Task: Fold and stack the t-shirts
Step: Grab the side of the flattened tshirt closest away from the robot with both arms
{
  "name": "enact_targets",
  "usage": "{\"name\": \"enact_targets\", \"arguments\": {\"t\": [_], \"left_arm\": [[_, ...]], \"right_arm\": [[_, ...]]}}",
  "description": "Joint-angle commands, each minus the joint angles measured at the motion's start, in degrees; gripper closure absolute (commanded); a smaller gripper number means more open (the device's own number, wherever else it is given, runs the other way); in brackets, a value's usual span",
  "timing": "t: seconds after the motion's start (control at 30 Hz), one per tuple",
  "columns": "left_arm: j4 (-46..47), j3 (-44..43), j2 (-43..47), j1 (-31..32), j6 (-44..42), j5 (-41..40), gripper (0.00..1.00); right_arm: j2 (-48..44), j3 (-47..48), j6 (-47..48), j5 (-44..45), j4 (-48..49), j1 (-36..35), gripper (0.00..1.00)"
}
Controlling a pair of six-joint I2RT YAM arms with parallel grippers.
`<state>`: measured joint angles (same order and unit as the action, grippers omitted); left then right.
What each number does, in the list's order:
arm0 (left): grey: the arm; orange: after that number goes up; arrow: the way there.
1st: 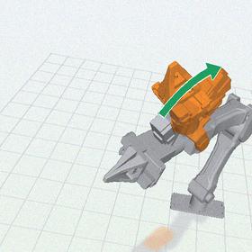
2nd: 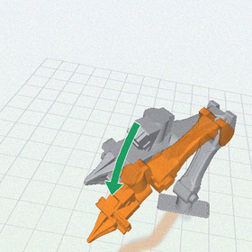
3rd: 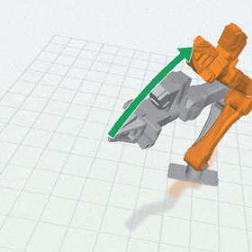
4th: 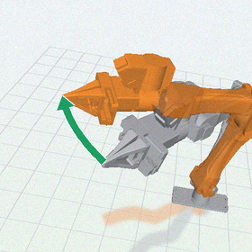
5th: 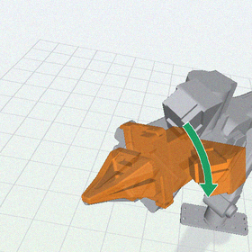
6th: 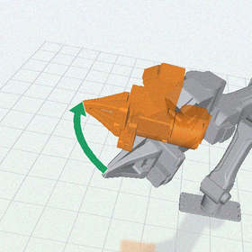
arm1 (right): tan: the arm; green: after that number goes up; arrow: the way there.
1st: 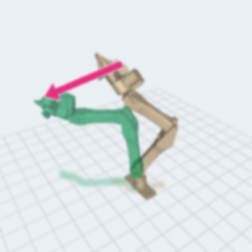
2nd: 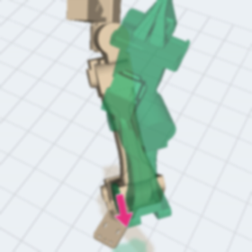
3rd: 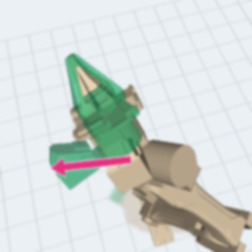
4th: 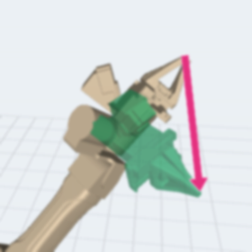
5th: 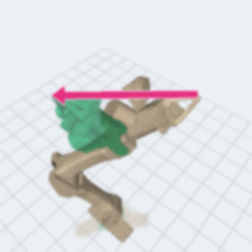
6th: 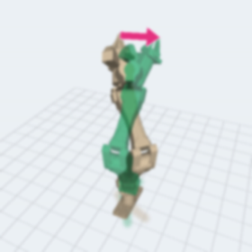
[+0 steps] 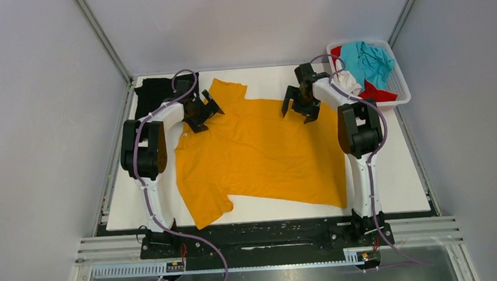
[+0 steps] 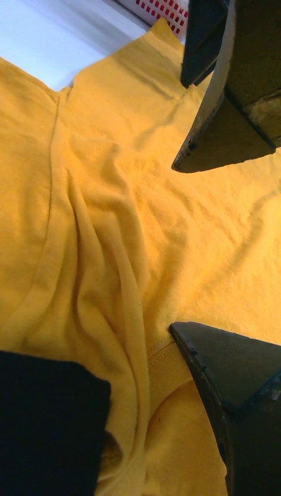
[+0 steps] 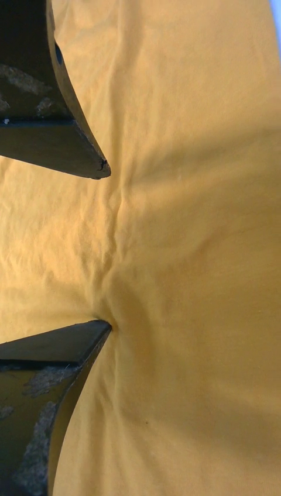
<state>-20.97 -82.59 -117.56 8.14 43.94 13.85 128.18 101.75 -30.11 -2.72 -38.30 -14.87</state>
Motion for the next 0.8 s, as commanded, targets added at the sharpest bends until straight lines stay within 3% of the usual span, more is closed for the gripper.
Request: {"name": "enact_targets", "arguments": {"t": [0.0, 0.27, 0.47, 0.63, 0.77], "left_arm": [[-0.05, -2.13, -2.46, -1.06, 0.70, 0.37, 0.01], [-0.59, -4.69, -2.17, -1.29, 0.44, 0.22, 0.01], [-0.10, -0.71, 5.13, -1.22, -0.69, 0.62, 0.01], [-0.43, 7.77, 18.60, 0.13, -2.11, -1.81, 0.01], [-5.57, 15.85, 30.22, 3.63, -2.61, -7.51, 0.01]], "right_arm": [[6.67, 10.37, -0.49, -2.05, -1.66, 0.67, 0.01], [18.37, 31.51, 0.66, -2.79, -9.55, 1.73, 0.01], [15.15, 35.54, 2.25, -2.06, -10.73, 2.03, 0.00], [-0.12, 23.15, 5.28, -1.06, -8.93, 1.82, 0.01], [-20.00, -2.22, 5.81, 0.06, 0.16, 1.23, 0.01]]}}
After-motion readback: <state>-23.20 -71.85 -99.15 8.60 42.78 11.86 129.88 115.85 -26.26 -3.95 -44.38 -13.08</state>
